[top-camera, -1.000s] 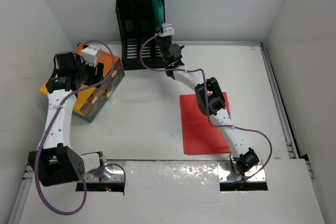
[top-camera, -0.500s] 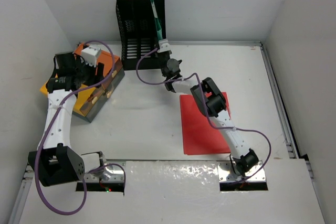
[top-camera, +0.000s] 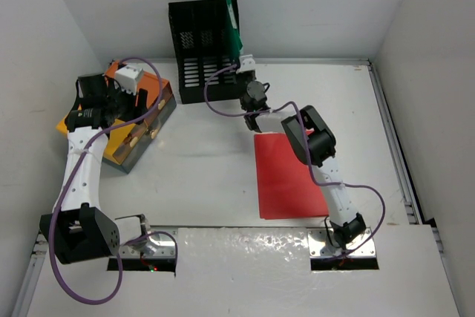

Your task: Organize the desk

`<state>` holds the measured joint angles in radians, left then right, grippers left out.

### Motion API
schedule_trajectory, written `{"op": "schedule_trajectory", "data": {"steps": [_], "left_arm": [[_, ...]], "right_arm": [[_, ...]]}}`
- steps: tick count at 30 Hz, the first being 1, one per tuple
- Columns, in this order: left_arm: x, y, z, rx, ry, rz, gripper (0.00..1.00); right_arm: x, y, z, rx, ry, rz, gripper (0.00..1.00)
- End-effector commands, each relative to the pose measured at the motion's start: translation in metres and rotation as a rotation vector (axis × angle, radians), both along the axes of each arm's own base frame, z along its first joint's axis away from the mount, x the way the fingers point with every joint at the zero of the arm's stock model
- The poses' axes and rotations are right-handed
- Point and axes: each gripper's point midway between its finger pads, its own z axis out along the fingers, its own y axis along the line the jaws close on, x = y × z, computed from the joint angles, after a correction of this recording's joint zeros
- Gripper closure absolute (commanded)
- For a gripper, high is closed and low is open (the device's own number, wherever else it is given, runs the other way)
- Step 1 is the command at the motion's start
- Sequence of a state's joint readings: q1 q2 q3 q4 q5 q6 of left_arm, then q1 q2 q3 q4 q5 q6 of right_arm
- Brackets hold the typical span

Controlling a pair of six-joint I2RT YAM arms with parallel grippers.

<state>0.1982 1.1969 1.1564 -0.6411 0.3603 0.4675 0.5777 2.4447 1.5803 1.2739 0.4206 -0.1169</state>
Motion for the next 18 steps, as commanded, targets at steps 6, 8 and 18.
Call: {"op": "schedule_trajectory", "data": {"steps": [6, 8, 18], "left_arm": [[0.0, 0.001, 0.012, 0.005, -0.04, -0.006, 0.43], [0.0, 0.001, 0.011, 0.006, -0.039, -0.006, 0.43], [-0.002, 0.001, 0.013, 0.009, -0.042, -0.013, 0.43]], "right_arm": [[0.022, -0.014, 0.036, 0.14, 0.098, -0.057, 1.0], [0.031, -0.009, 0.038, 0.169, 0.121, -0.059, 1.0], [0.004, 0.007, 0.079, 0.125, 0.089, 0.095, 0.26]]}}
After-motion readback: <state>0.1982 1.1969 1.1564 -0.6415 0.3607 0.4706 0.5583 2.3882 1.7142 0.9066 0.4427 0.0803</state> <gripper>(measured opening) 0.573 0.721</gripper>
